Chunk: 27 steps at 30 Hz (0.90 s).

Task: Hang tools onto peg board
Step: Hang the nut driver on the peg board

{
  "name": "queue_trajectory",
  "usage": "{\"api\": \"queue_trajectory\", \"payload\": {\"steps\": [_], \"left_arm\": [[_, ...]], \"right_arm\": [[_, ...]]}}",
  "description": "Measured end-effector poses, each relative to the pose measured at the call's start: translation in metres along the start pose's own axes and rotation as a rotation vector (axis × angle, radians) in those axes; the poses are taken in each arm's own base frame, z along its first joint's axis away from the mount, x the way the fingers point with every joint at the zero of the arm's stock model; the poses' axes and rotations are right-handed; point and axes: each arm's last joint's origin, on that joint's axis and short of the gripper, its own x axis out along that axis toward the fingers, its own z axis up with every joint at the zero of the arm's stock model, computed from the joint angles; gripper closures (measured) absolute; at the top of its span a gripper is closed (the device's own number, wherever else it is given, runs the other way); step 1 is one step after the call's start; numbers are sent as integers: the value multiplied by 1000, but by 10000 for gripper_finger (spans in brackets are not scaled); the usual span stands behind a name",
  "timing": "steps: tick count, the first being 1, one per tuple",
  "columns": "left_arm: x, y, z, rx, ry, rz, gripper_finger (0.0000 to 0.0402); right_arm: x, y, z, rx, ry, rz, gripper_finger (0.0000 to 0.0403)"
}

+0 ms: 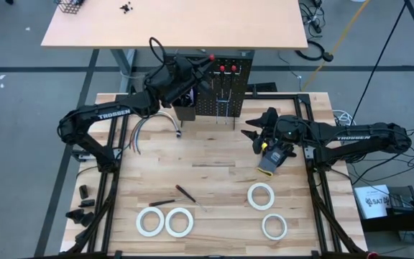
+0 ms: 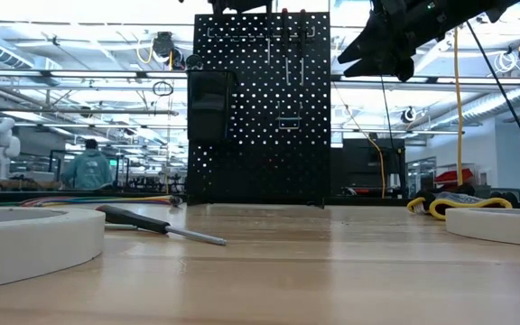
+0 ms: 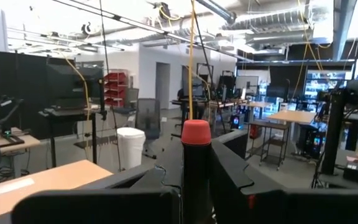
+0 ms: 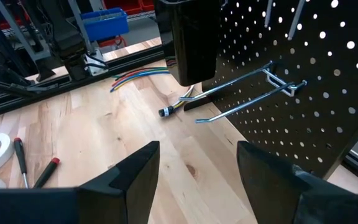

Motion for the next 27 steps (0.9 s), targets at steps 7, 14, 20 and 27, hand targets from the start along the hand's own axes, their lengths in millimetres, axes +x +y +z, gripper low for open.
{"api": "queue_trajectory", "payload": {"steps": [7, 14, 20, 27], "left_arm": [[0, 0, 0, 99, 2, -2, 355], [0, 0, -1, 131, 10, 0, 289], [0, 0, -1, 131, 12, 5, 284], [-16, 5, 27, 114, -56, 16, 282]], "right_arm": [[0, 0, 0, 11, 0, 0, 195], [0, 0, 0, 11, 1, 1, 195], [0, 0, 0, 11, 1, 1, 195], [0, 0, 0, 35, 4, 4, 195]]}}
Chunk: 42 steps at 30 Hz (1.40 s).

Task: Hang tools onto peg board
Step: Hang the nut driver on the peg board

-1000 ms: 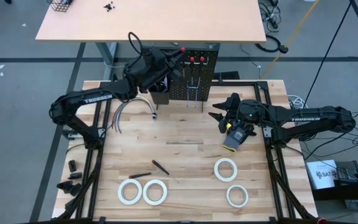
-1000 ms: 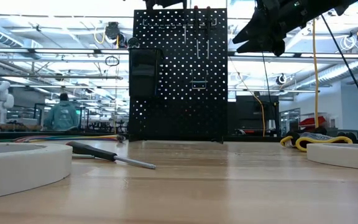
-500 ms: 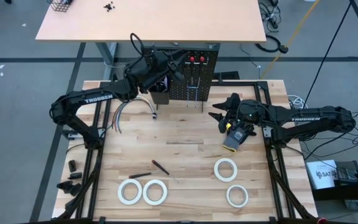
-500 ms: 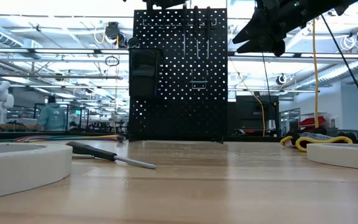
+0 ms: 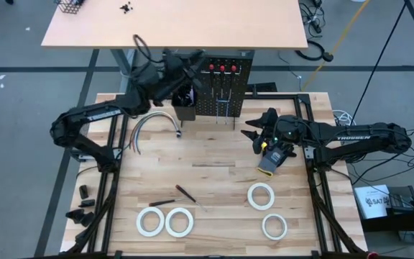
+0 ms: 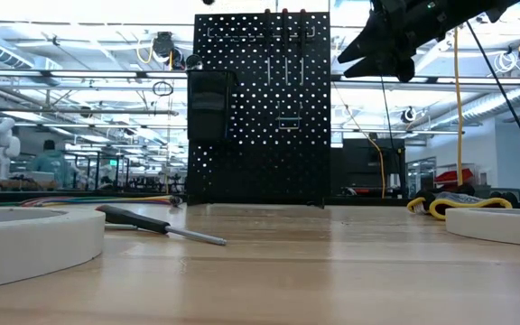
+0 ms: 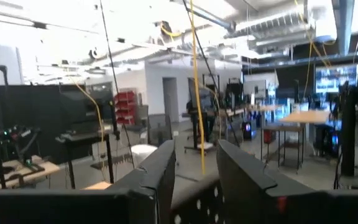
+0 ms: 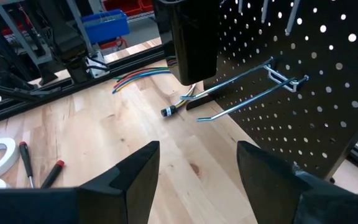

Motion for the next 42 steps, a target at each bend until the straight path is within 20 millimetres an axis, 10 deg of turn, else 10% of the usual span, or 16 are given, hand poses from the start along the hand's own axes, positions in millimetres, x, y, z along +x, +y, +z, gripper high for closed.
{"api": "queue_trajectory", "payload": {"steps": [8, 17, 27, 42], "left_arm": [[-47, 7, 40, -28, 120, -73, 281], [-116, -11, 33, -90, 596, -590, 281], [-168, -60, -21, -49, 967, -1034, 281], [-180, -124, -132, 307, 1112, -1279, 281]], "right_arm": [[4, 1, -1, 54, 6, 0, 195], [24, 10, -2, 67, -26, 98, 195], [57, 21, -11, 54, -37, 219, 195], [67, 35, -26, 89, 29, 268, 195]]}}
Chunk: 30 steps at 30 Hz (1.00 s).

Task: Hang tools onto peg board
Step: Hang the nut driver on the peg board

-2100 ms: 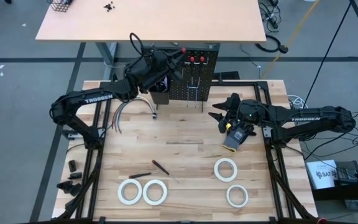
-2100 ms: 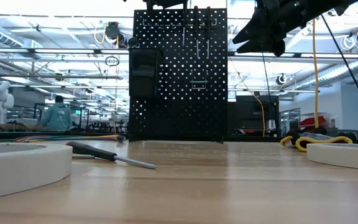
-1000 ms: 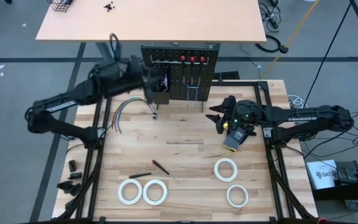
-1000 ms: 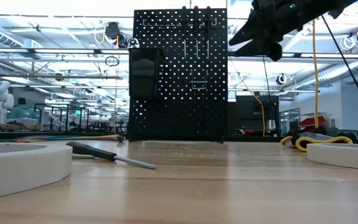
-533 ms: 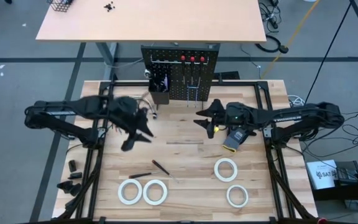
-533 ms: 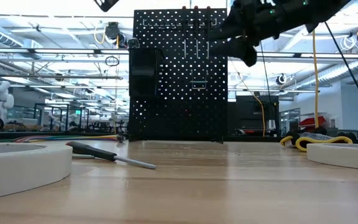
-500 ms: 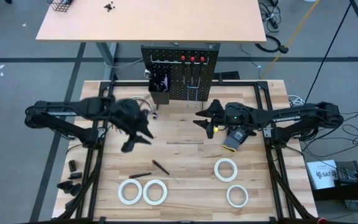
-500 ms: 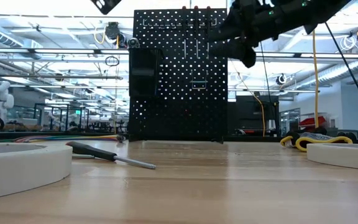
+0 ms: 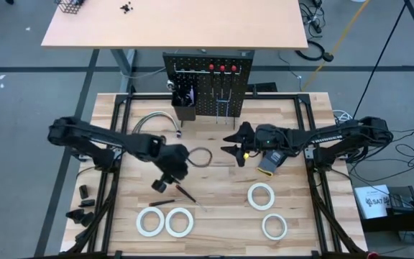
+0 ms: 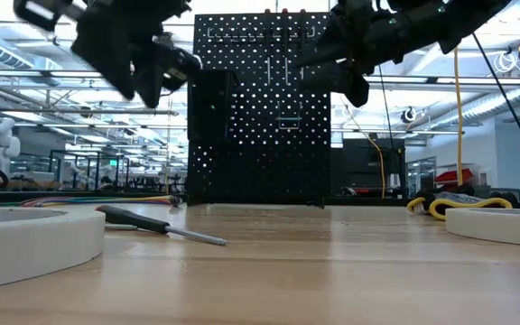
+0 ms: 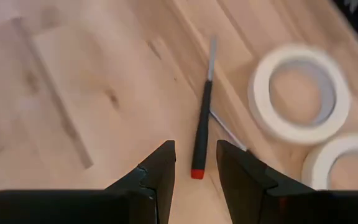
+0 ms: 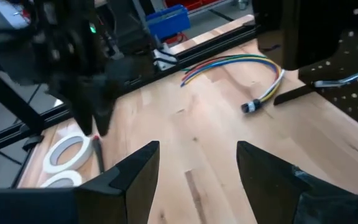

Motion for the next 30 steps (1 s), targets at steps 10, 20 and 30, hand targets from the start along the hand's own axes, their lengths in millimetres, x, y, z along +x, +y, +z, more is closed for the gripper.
{"api": "queue_trajectory", "payload": {"steps": [10, 20, 30], "left_arm": [[61, -7, -5, 193, 197, -69, 281], [91, -15, -5, 238, 250, -51, 281], [112, -13, -12, 195, 341, 26, 281]], "right_arm": [[-1, 7, -11, -22, 79, 5, 195], [-2, 7, -16, -54, 126, -6, 195], [-2, 7, -16, -83, 130, -6, 195]]}}
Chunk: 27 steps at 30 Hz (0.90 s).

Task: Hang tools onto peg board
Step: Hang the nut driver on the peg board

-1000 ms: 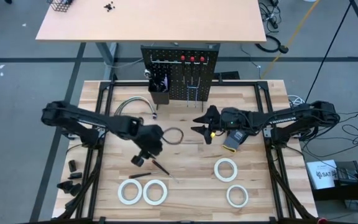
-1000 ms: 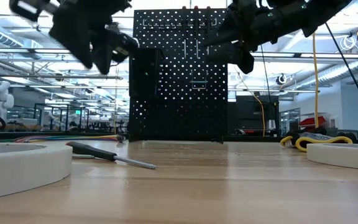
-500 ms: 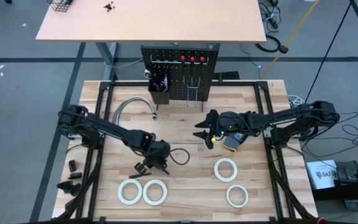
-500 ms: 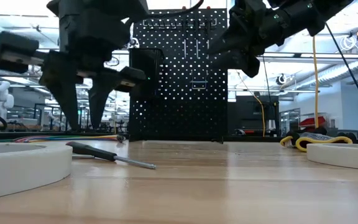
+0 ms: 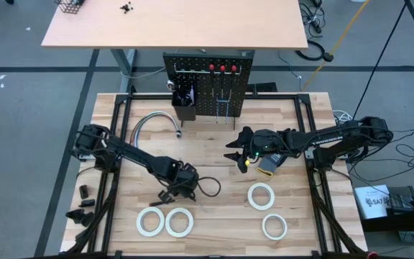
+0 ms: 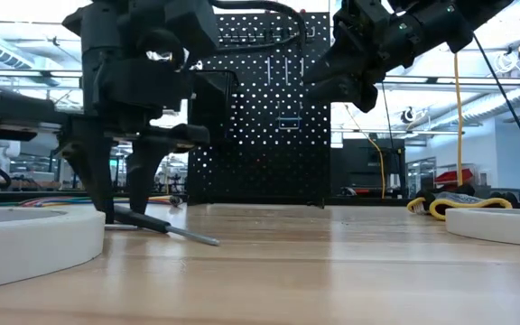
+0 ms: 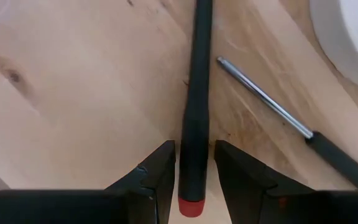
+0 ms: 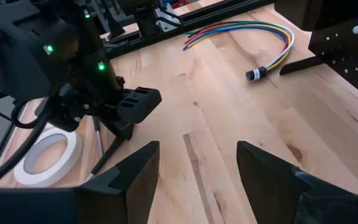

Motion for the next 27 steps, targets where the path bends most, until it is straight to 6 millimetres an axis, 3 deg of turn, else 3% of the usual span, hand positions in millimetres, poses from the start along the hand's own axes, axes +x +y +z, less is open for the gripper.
{"api": "queue_trajectory", "payload": {"steps": [6, 13, 16, 24, 27], "left_arm": [[3, 0, 0, -22, 0, -15, 286], [0, 1, 1, -98, 27, -4, 363], [-7, 3, 0, -151, 48, 4, 370], [-67, 4, -4, -150, -78, 120, 370], [-90, 5, -6, -157, -169, 168, 370]], "right_arm": [[0, 0, 0, -14, 4, -2, 195], [0, 0, 0, -22, 4, -3, 195], [0, 0, 0, -22, 4, -3, 195], [0, 0, 0, 56, -1, 2, 195], [0, 3, 2, 86, -1, 85, 195]]}}
